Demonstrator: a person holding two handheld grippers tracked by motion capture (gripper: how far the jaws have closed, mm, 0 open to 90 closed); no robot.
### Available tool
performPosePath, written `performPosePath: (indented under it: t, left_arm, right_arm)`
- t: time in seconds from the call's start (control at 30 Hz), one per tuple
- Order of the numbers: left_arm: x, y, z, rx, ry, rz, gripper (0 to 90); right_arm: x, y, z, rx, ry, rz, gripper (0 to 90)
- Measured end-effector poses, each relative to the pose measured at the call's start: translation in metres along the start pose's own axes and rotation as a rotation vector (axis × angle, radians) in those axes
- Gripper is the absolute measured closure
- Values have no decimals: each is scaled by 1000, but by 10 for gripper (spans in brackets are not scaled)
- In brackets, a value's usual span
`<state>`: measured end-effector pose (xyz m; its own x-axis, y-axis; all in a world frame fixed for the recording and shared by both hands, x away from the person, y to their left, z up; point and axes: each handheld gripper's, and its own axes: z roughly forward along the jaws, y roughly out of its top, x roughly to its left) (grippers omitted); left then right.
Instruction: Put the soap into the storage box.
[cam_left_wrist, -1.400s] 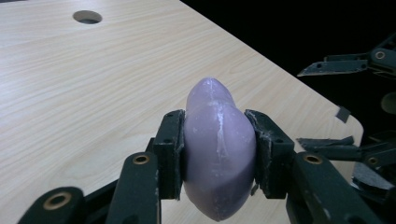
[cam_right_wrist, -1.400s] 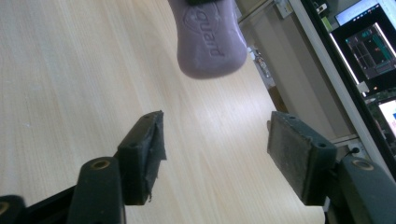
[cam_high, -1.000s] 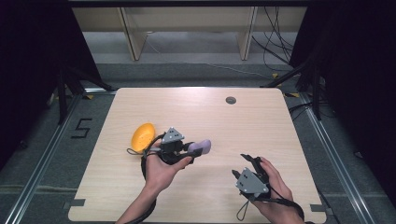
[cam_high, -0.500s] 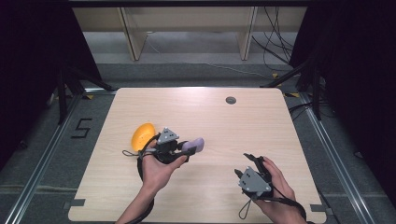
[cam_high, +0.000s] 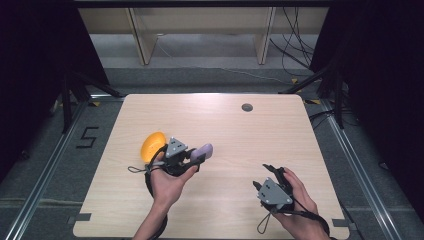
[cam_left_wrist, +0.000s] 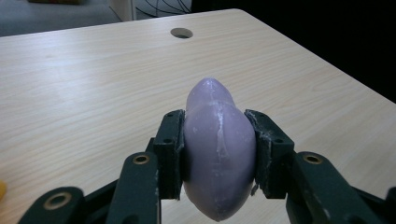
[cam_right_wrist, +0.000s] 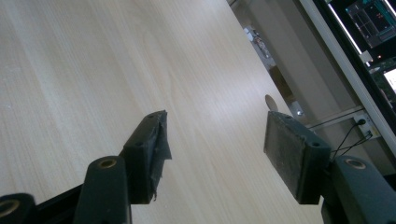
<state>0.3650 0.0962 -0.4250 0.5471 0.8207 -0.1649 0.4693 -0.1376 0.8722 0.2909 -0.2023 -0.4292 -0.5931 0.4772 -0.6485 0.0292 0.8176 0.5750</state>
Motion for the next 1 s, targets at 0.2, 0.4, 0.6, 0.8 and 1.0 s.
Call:
performPosePath:
  t: [0.2, 0.4, 0.6, 0.8, 1.0]
  left_arm:
    - [4, -9, -7, -28, 50, -32, 588]
    - [8, -19, -12, -58, 55, -75, 588]
    - [8, -19, -19, -66, 87, -53, 589]
    - [10, -18, -21, -81, 102, -48, 588]
    - [14, -18, -24, -103, 128, -44, 588]
  right_arm:
    - [0, -1, 1, 5, -6, 5, 405]
    - [-1, -2, 2, 21, -5, 9, 405]
    - [1, -1, 3, 15, 10, 13, 406]
    - [1, -2, 3, 16, 9, 12, 406]
    - [0, -2, 3, 19, 9, 7, 406]
